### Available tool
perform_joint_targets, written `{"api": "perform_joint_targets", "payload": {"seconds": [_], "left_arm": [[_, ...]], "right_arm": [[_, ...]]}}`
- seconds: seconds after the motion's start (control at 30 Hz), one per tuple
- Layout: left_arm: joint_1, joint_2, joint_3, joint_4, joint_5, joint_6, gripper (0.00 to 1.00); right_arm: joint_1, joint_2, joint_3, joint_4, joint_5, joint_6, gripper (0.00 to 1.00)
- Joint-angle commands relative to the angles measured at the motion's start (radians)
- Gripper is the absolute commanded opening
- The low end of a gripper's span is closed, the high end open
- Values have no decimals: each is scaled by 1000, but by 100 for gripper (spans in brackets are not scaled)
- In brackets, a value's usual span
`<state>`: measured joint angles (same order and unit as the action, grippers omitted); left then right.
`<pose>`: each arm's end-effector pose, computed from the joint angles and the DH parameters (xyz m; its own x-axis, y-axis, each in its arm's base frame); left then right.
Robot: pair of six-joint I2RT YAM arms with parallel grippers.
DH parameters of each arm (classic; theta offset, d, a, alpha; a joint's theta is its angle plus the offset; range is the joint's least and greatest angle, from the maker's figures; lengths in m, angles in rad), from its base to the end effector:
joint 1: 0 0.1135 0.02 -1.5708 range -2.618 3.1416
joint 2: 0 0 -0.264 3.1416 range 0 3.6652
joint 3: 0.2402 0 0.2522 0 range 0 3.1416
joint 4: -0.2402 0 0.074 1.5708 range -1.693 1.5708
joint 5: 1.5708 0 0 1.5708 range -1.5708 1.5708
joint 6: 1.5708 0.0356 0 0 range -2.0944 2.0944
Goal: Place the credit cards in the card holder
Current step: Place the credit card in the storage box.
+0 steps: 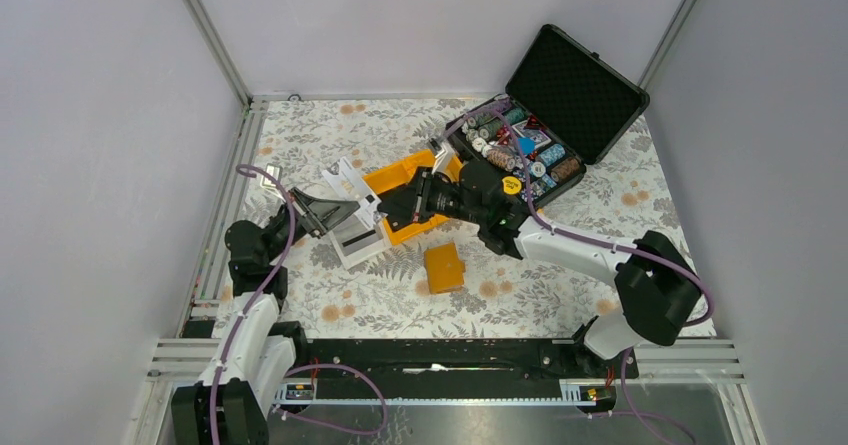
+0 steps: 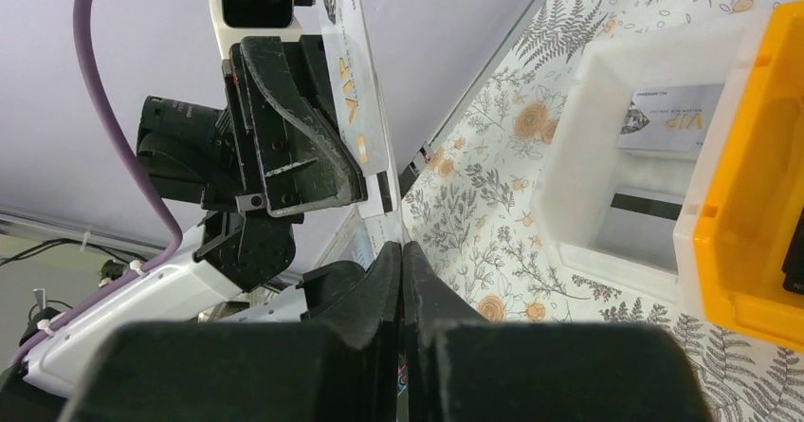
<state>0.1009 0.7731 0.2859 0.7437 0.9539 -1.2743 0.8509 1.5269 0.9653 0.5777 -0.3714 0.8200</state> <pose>0.1692 -0.0121 0.2602 -0.6213 -0.6190 -0.4805 0.4537 0.2158 -0.8646 0.2242 0.2753 0.2993 -0.6799 0.2580 -0.6864 -0.6489 0.2241 0.7271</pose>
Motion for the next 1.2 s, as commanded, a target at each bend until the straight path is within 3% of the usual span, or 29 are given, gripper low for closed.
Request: {"api": "perform_joint_targets", "payload": {"seconds": [0.0, 0.2, 0.47, 0.53, 0.67, 0.87, 1.17], "left_arm": [[26, -18, 31, 50, -31, 26, 8], [28, -16, 47, -26, -4, 80, 8], [29, -20, 52, -108, -30, 146, 1], [29, -19, 62, -222, -84, 214, 0], [27, 2, 148, -667, -297, 475, 0], [-20, 89, 210, -869, -446, 552, 0], [-216, 230, 356, -1056, -726, 618, 0]], "right_arm": [[-48, -64, -38, 4, 145, -11, 0], [-59, -76, -64, 29, 176, 8, 0], [-61, -27, -29, 41, 153, 2, 0], [-61, -25, -36, 25, 178, -12, 0], [-61, -43, -33, -68, 265, -67, 0], [-61, -99, -37, -227, 394, -131, 0], [-61, -234, -103, -358, 544, -186, 0]]}}
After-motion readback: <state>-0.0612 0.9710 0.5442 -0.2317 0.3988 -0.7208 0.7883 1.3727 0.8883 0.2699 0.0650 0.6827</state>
